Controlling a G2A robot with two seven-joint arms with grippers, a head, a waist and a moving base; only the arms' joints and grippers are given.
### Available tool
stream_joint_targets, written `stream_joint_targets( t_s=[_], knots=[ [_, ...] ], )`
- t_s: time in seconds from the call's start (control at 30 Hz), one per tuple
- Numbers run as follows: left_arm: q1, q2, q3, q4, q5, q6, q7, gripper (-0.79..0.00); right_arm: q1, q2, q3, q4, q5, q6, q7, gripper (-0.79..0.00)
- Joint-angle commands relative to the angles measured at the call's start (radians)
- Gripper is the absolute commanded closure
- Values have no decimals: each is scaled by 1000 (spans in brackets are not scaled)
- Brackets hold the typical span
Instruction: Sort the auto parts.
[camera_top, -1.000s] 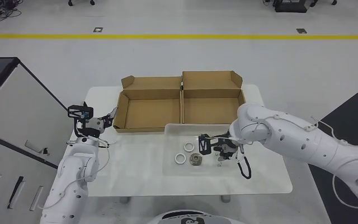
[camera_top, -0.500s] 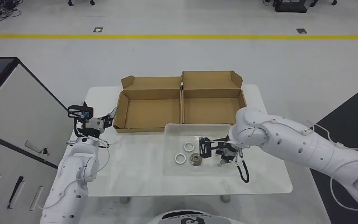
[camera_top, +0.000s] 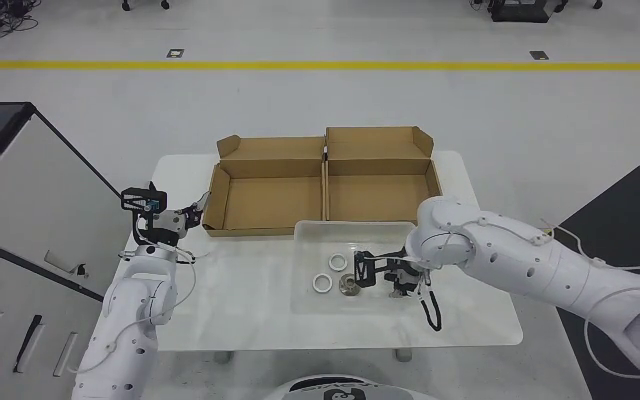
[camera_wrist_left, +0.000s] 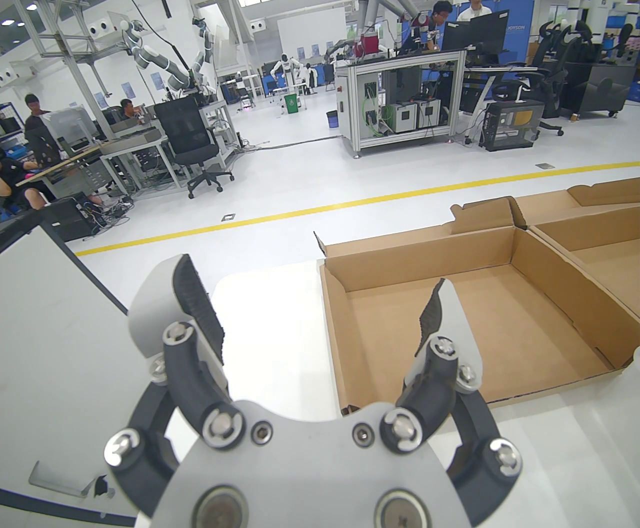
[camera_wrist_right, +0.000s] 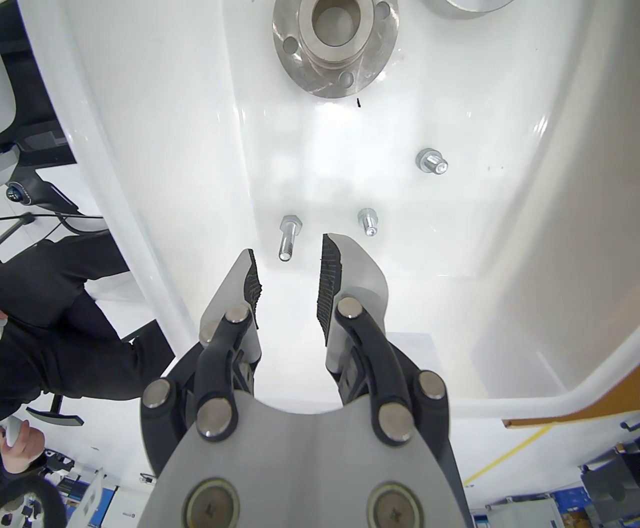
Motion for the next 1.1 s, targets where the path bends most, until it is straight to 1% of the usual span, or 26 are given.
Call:
stream_joint_targets(
  t_s=[0.0, 0.3, 0.8, 0.87, 0.93, 1.07],
  knots=[
    [0, 0, 0, 0, 0, 0, 0, -785, -3, -3, 0, 5, 0, 2, 2, -280],
    [0, 0, 0, 0, 0, 0, 0, -785, -18, -17, 0, 23, -8, 7, 7, -243],
    [0, 0, 0, 0, 0, 0, 0, -785, -39, -51, 0, 79, -31, 2, 3, -225],
    [0, 0, 0, 0, 0, 0, 0, -785, -42, -56, 0, 88, -33, 3, 3, -151],
    [0, 0, 0, 0, 0, 0, 0, -785, -43, -61, 0, 94, -34, 6, 6, 0],
    [0, 0, 0, 0, 0, 0, 0, -785, -41, -67, 0, 103, -25, 15, 15, 0]
  ],
)
